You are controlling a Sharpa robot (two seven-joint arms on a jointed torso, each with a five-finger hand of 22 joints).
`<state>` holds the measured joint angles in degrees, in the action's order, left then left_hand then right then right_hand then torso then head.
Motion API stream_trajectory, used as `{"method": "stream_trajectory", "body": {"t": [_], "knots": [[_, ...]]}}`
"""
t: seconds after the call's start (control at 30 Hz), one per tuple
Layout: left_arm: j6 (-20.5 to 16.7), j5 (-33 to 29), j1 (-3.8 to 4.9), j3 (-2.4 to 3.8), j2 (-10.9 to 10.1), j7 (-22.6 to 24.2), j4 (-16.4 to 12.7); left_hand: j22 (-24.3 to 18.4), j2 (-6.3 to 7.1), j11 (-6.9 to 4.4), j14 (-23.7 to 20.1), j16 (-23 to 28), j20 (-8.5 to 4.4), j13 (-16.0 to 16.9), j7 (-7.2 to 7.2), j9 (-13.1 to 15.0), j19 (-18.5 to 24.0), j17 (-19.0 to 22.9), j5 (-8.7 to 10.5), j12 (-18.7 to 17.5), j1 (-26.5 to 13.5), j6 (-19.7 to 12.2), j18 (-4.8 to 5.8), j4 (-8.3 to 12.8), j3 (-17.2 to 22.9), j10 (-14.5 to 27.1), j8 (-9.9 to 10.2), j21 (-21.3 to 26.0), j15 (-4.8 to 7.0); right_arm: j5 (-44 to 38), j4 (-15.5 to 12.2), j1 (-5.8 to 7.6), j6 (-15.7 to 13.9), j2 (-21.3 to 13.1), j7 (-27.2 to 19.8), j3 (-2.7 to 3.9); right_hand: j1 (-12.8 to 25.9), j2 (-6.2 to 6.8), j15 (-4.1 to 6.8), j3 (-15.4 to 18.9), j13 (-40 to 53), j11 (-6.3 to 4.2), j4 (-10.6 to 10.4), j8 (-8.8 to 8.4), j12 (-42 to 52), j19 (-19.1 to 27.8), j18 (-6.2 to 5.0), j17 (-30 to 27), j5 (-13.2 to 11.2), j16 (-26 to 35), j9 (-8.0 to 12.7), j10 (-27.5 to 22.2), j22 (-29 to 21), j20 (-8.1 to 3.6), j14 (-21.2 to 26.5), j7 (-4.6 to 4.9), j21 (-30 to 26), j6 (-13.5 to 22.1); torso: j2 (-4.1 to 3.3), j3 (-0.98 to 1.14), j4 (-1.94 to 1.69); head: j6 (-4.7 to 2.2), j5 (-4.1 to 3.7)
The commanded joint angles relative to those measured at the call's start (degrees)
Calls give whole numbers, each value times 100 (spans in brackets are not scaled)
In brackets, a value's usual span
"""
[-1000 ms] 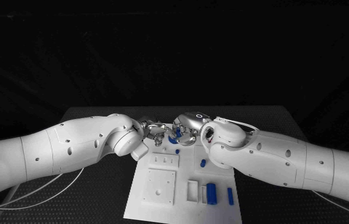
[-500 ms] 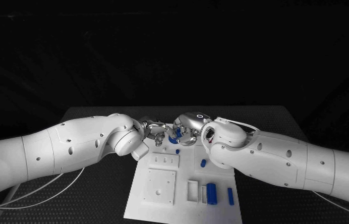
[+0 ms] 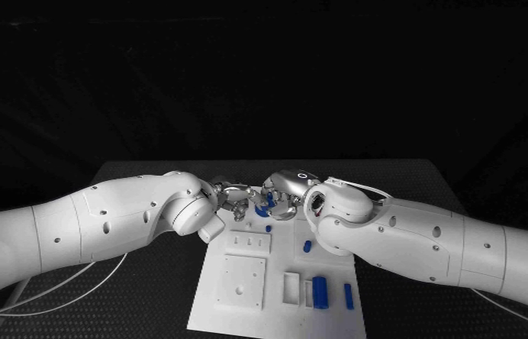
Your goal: Assemble the parts on the task board
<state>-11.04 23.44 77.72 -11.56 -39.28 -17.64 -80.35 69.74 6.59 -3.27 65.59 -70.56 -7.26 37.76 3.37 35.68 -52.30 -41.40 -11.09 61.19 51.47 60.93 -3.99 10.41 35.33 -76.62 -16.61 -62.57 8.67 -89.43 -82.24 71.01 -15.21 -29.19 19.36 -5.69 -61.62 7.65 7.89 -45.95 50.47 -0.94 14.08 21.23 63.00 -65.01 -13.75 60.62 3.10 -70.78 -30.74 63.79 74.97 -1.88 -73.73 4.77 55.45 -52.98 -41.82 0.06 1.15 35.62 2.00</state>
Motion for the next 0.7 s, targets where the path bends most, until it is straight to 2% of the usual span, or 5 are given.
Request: {"method": "stream_trajectory", "body": {"t": [0.03, 0.17, 0.7], "knots": [[20, 21, 22, 26, 27, 102, -33, -13, 116, -16, -37, -35, -734, -6, -32, -1, -17, 13, 146, 22, -4, 0, 45, -94, 3, 75, 46, -44, 53, 71, -60, -24, 19, 26, -129, -13, 18, 55, 26, -44, -8, -133, 3, 34, -21, -15, -125, -5, -25, 24, 8, -171, 8, -17, -8, -83, 28, -977, 1, 0, -1, 5, 0], [41, 57, 22, 26, 23, 71, -39, -31, 223, -14, -44, -41, -731, -9, -29, 7, -4, 24, 359, 27, -9, -11, 35, -221, 22, 83, 73, -57, 51, 84, -67, -28, -10, 19, -107, -13, 22, 59, 27, -56, -7, -134, 2, 34, -20, -18, -125, -5, -24, 24, 8, -167, 8, -16, -12, -84, 28, -982, 0, 1, 1, 10, 7], [184, 143, 20, 25, 31, 33, -53, -44, 248, -6, -57, -43, -728, -12, -20, 10, 13, 34, 418, 27, 58, -41, 27, -255, 46, 100, 105, -70, 46, 278, -61, -37, -73, 9, 62, -13, 41, 67, 30, -118, -7, -138, 5, 27, -20, -32, -125, -7, -9, 25, 10, -151, 8, -12, -30, -89, 30, -1001, 1, 0, 1, 20, 12]]}}
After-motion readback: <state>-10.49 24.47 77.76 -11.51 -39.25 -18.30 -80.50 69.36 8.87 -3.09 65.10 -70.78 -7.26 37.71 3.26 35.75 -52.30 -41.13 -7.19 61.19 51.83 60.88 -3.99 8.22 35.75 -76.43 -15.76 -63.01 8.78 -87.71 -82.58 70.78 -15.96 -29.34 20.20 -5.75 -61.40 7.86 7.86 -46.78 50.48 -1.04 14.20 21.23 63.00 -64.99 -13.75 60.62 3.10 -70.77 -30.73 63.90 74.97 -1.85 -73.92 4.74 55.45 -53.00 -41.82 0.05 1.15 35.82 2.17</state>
